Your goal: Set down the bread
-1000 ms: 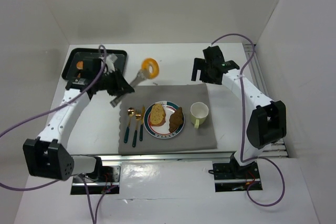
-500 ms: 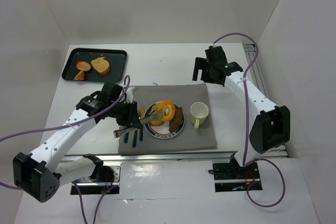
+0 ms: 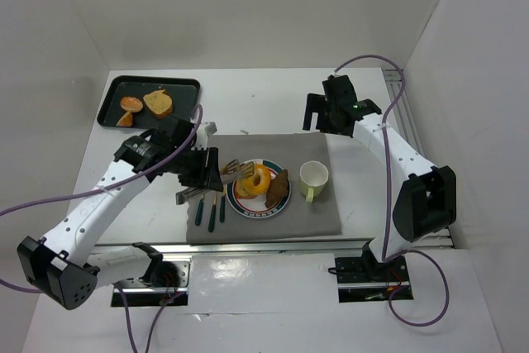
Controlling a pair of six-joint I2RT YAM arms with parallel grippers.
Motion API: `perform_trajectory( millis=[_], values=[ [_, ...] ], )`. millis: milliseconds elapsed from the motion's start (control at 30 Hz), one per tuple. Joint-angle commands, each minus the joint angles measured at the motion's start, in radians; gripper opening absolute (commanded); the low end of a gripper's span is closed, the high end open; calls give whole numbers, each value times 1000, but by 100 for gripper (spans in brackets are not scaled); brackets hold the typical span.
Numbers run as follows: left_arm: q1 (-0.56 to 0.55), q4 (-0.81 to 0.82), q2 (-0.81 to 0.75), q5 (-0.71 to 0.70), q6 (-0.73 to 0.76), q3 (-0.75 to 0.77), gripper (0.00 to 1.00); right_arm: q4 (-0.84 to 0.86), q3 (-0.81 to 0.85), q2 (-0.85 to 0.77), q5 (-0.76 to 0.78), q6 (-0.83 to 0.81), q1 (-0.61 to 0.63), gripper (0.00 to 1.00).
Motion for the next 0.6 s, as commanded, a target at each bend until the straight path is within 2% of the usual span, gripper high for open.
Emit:
perform_trajectory(
  millis=[0,133,267,367,433,467,567],
  values=[
    [-3,-77,10,-74,19,112,60,26,2,-35,-4,-7,7,100],
    [-3,-128,23,-158,39,167,60,35,2,-26,-14,-7,7,100],
    [59,-105,53,-261,35,215,60,35,2,-26,-14,-7,7,100],
    [115,3,121,-321,25,270,59,44,2,-17,-23,2,7,100],
    [125,130,173,-376,25,304,59,44,2,-17,-23,3,7,100],
    [125,177,202,-454,25,313,59,44,11,-17,-34,3,7,100],
    [138,335,361,-497,84,385,59,44,11,-17,-34,3,7,100]
  ],
)
